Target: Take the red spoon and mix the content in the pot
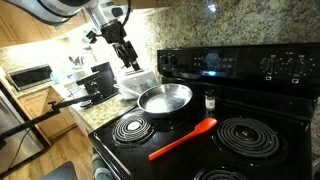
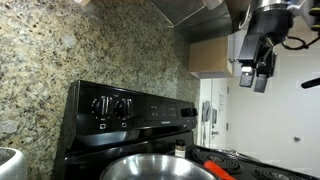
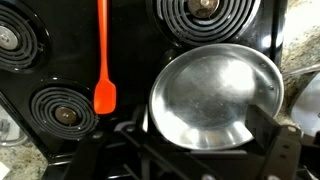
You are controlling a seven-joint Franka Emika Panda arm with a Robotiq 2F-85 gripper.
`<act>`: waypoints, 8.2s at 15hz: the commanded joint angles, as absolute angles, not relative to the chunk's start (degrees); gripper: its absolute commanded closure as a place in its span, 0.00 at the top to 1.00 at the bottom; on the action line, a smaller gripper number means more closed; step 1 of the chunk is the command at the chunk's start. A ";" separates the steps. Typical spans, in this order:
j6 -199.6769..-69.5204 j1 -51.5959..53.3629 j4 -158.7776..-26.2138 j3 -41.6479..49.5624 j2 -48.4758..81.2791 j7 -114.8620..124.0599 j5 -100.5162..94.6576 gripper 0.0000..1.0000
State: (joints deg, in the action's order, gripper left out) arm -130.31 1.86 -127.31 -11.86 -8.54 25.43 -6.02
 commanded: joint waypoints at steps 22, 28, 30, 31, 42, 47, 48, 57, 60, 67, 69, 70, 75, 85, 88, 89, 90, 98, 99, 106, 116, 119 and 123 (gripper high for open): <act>-129.88 0.59 -123.06 0.14 4.60 26.32 -3.68 1.00; -131.12 -1.00 -120.77 2.36 10.38 24.25 -4.06 1.00; -130.67 -1.43 -119.46 3.52 12.95 23.48 -3.71 1.00; -130.08 -1.63 -118.61 4.08 14.32 23.02 -3.70 1.00; -128.47 -4.08 -111.30 5.43 25.58 11.94 -3.06 1.00; -129.80 -5.72 -111.95 5.59 26.79 3.73 -2.86 1.00; -128.82 -5.87 -111.93 5.89 27.09 4.24 -2.55 1.00; -133.19 -1.72 -120.28 8.85 25.02 13.82 -8.48 1.00; -135.68 1.40 -124.03 9.58 23.69 18.96 -13.05 1.00; -138.37 4.40 -131.62 9.55 14.59 25.89 -15.42 1.00; -138.13 4.23 -133.25 9.41 11.60 26.44 -15.99 1.00; -138.13 3.92 -133.96 8.99 10.49 26.08 -15.70 1.00; -137.02 3.73 -134.93 7.48 9.38 25.49 -16.55 1.00; -136.80 3.62 -135.03 5.60 11.17 24.21 -15.47 1.00; -136.62 3.08 -134.02 5.73 12.21 22.90 -14.99 1.00; -136.33 2.95 -133.63 5.57 12.72 22.07 -14.60 1.00; -136.34 2.89 -133.51 5.46 13.10 21.15 -14.57 1.00; -135.43 3.58 -132.50 4.83 16.55 17.42 -14.67 1.00; -135.27 3.68 -132.20 4.71 17.08 17.61 -14.59 1.00; -135.41 3.61 -129.69 4.34 20.14 16.31 -13.91 1.00; -135.52 3.79 -124.53 4.43 23.99 14.40 -13.89 1.00; -135.27 4.00 -122.79 4.37 24.65 14.60 -13.78 1.00; -134.58 3.52 -120.87 3.63 25.80 12.98 -12.71 1.00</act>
